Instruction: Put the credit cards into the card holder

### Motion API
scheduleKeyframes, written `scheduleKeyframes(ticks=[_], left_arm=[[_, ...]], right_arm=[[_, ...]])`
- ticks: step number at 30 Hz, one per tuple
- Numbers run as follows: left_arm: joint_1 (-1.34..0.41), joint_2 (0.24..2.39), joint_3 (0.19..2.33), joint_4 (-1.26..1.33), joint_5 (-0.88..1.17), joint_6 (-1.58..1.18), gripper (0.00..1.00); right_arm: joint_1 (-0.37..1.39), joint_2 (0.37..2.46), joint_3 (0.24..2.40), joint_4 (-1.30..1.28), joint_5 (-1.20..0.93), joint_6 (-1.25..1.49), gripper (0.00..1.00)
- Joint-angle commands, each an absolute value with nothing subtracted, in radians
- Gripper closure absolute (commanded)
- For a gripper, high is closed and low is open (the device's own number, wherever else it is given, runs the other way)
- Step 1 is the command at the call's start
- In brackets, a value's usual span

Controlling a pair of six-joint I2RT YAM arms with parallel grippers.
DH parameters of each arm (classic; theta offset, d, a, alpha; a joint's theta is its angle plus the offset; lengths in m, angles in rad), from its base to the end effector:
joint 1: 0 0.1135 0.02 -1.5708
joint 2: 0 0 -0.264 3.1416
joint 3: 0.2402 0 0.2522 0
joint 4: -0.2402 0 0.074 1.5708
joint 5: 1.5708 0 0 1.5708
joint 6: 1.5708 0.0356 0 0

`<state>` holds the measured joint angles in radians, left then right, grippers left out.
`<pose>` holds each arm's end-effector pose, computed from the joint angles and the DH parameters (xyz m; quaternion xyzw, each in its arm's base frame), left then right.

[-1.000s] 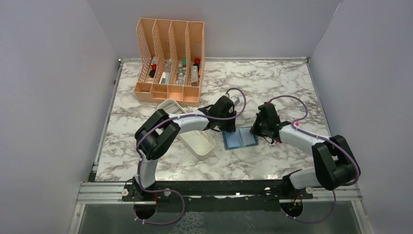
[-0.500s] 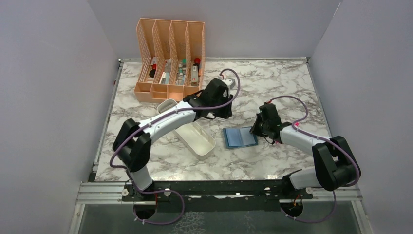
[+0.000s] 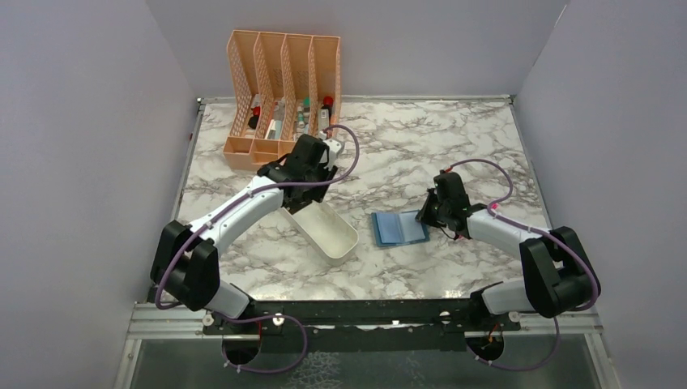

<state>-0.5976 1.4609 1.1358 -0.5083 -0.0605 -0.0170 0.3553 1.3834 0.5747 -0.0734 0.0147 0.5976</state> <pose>0.2624 -0.1760 0.2734 0.2564 0.8965 -0.0821 0.3519 0.2374 0.0875 0.1525 0.1162 0.9341 0.1487 0.3032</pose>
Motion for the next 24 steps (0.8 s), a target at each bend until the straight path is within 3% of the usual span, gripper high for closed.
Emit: scheduleKeyframes(ticks=[1,10,24], left_arm=[[-0.519,1.498,1.148,-0.576,-0.024,0.119,0.53],[-0.478,1.55,1.142,-0.58,-0.125,0.196,0.26],[-0.469,1.641,1.13,-0.536,-0.185,0.245,0.26]], right_arm=[[0.346,1.394,0.544,-0.103,-0.023,0.576,0.99],[0.341,1.381,0.536,-0.094,-0.032,0.571,0.99],[0.334,1.381,0.534,-0.091,-0.047,0.566,0.99]])
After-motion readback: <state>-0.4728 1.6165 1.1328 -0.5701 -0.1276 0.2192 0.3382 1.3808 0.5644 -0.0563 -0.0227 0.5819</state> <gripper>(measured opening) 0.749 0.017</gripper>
